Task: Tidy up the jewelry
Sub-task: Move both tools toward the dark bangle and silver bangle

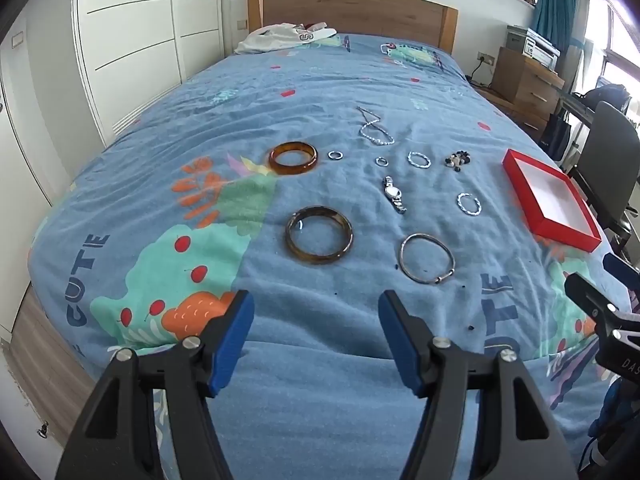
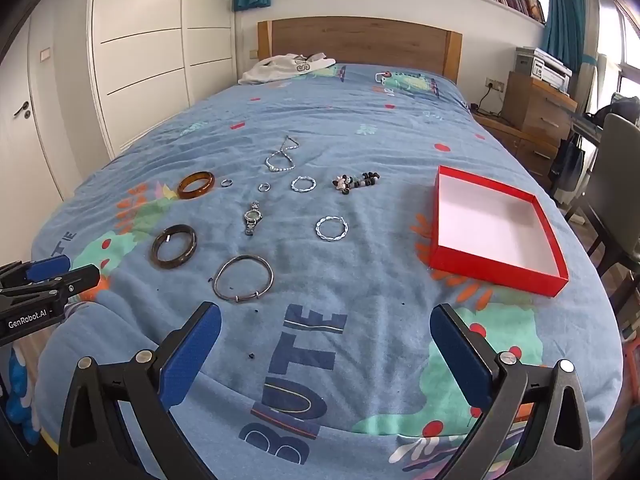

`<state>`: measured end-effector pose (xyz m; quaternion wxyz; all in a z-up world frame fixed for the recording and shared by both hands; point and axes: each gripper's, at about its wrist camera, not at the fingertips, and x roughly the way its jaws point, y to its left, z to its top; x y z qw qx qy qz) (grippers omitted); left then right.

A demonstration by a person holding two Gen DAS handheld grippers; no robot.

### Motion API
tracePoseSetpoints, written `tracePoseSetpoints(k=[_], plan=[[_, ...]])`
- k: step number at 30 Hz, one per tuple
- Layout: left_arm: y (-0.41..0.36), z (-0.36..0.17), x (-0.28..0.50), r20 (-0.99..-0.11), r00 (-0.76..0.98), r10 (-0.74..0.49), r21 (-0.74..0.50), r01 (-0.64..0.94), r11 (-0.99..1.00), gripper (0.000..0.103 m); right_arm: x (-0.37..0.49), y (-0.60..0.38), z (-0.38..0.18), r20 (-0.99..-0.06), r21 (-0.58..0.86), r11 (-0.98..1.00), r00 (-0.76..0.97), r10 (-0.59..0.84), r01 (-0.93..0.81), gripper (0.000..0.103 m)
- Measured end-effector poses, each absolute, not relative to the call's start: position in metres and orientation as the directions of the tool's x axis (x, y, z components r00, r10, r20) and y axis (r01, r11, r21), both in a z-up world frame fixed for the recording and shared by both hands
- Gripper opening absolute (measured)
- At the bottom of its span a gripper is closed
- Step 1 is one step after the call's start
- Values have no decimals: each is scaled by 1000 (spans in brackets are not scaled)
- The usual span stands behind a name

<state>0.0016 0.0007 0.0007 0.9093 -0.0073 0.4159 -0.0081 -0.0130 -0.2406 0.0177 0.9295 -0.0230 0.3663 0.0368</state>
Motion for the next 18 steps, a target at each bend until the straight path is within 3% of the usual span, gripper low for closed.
tracePoseSetpoints(k=[18], plan=[[-8,-5,5,-791,611,-35,-12,42,999,63,-15,-235,15,-688,5,994,721,84,-112,102]])
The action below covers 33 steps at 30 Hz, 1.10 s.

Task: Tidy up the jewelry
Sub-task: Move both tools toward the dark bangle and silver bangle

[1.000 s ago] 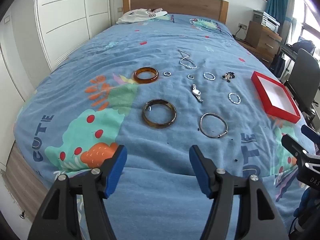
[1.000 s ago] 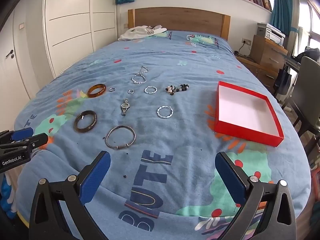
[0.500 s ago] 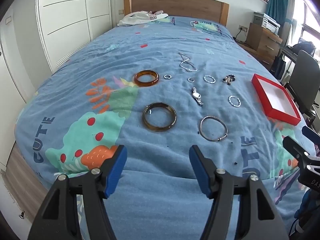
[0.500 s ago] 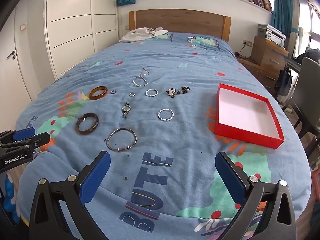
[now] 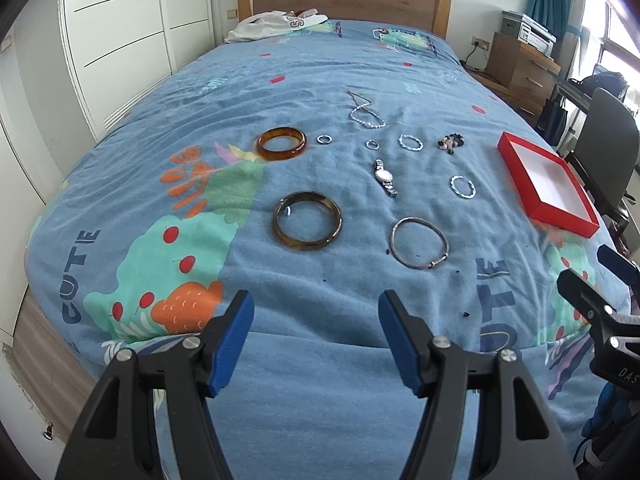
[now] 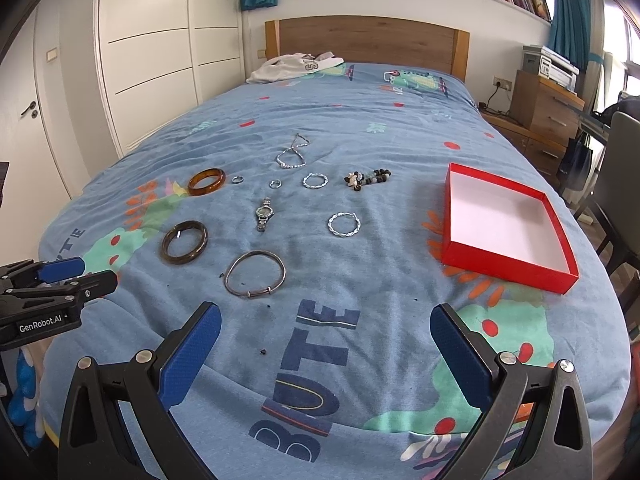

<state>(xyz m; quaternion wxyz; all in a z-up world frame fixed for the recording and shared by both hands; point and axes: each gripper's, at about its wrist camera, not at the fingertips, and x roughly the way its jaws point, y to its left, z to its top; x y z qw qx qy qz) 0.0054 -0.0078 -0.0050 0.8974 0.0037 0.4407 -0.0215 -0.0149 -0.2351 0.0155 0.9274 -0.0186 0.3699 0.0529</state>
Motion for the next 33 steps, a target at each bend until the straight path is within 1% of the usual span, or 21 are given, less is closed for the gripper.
tracePoseSetpoints(k=[11,21,24,26,30,33], plan=[[-10,-7,11,-796,603,-50,-22,53,998,63,-15,-231,12,-699,7,992,709,94,-125,102],[-1,-15,19,-815,571,-103,-74,73,995,63,-9,-226,8,-715,17,989,690,116,-148,101],[2,-17,22,-815,569,-109,-83,72,994,63,-6,-225,5,-722,27,987,680,129,-158,94],[2,-18,25,-817,566,-113,-83,78,993,63,-2,-225,2,-730,35,986,670,137,-163,86],[-1,-19,34,-819,562,-115,-74,94,993,63,4,-223,-3,-742,51,983,652,156,-177,82],[-6,-21,43,-821,559,-119,-67,113,991,63,11,-221,-7,-749,64,979,639,173,-191,77]])
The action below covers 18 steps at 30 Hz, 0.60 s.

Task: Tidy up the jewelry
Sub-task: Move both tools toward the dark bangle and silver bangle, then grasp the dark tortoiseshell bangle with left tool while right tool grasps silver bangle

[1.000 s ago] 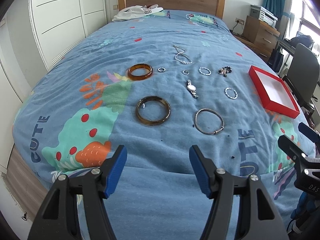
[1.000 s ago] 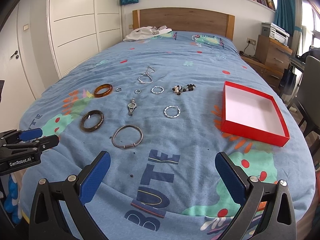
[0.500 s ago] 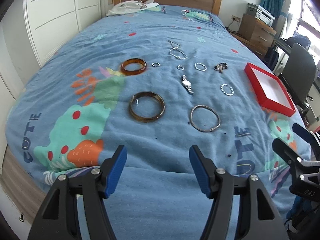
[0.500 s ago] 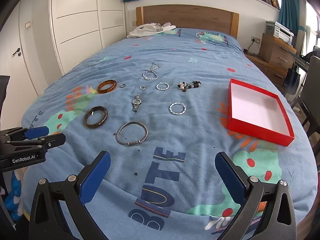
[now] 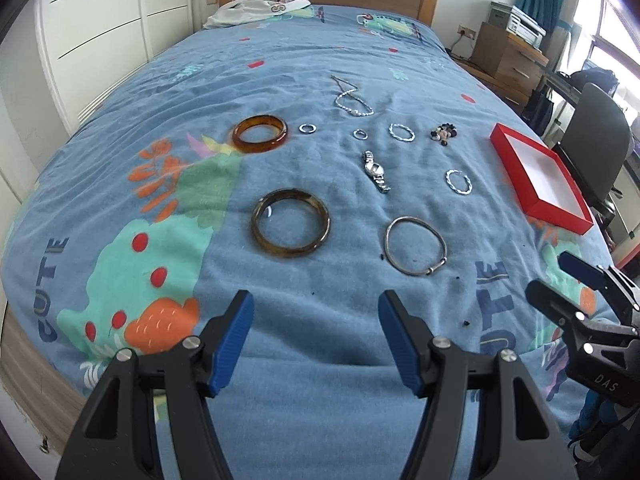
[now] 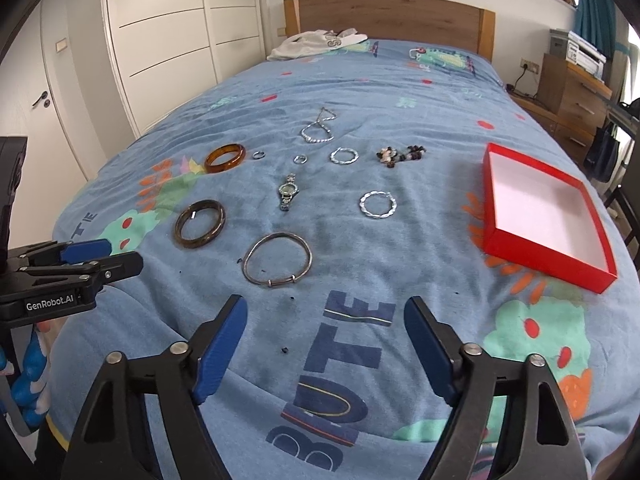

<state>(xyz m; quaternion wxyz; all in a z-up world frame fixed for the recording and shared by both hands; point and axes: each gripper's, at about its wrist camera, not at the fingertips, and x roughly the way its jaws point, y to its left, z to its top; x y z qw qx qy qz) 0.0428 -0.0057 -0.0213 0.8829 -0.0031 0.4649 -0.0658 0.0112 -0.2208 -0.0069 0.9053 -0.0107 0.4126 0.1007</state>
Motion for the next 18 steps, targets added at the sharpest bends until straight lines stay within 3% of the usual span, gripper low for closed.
tracePoseSetpoints(k=[11,18], plan=[[-10,-43,102,-833,521,-184,-116,161,980,60,71,-203,-35,-785,174,952,548,288,-251,47],[-17,-74,140,-867,460,-191,-122,177,977,42,111,-201,-66,-817,243,943,476,326,-229,39]])
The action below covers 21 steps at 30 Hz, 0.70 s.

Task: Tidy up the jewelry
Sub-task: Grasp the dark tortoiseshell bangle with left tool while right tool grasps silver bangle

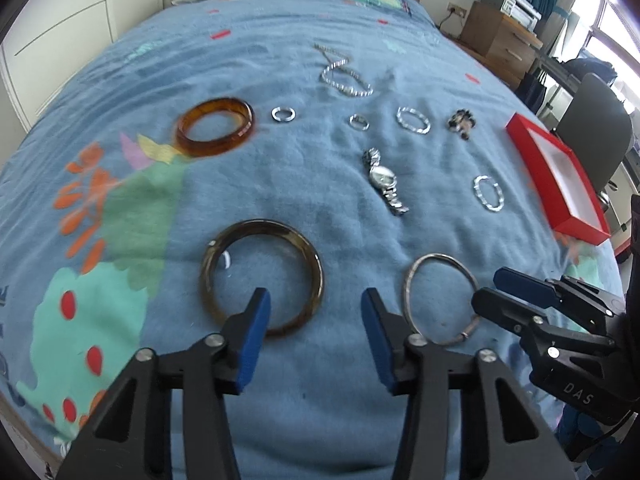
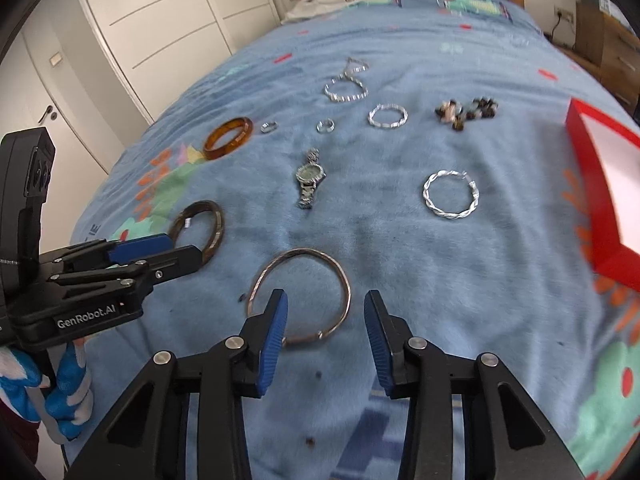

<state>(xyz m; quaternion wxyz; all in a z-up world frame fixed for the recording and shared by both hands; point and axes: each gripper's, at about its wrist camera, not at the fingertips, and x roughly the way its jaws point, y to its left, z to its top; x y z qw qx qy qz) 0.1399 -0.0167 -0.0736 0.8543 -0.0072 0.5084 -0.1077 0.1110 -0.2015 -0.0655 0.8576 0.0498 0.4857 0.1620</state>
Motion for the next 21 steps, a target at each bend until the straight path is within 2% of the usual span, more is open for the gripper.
tracePoseSetpoints(k=[4,13,15,18,20,21], plan=[[-21,-92,155,-890,423,-170,-105,173,979,34,126,-199,-82,-839,245,942,438,324,-227,37],[-32,-112,169,-905,407,-122,-59,164,985,33,142,-185,-100,-846,190,942,441,300,-276,36],[-38,-114,170,-902,422,-95,-29,160,987,33,144,-183,-103,-844,161,944,455,282,-287,31],[-45,-113,170,-893,445,-69,-6,142,990,29,147,-184,-104,-840,130,949,476,260,-288,16],[-47,-111,168,-887,458,-64,0,138,990,19,149,-187,-101,-837,129,949,482,260,-287,8],[-49,-109,166,-884,464,-62,4,140,990,10,150,-187,-100,-835,131,949,483,262,-288,7]])
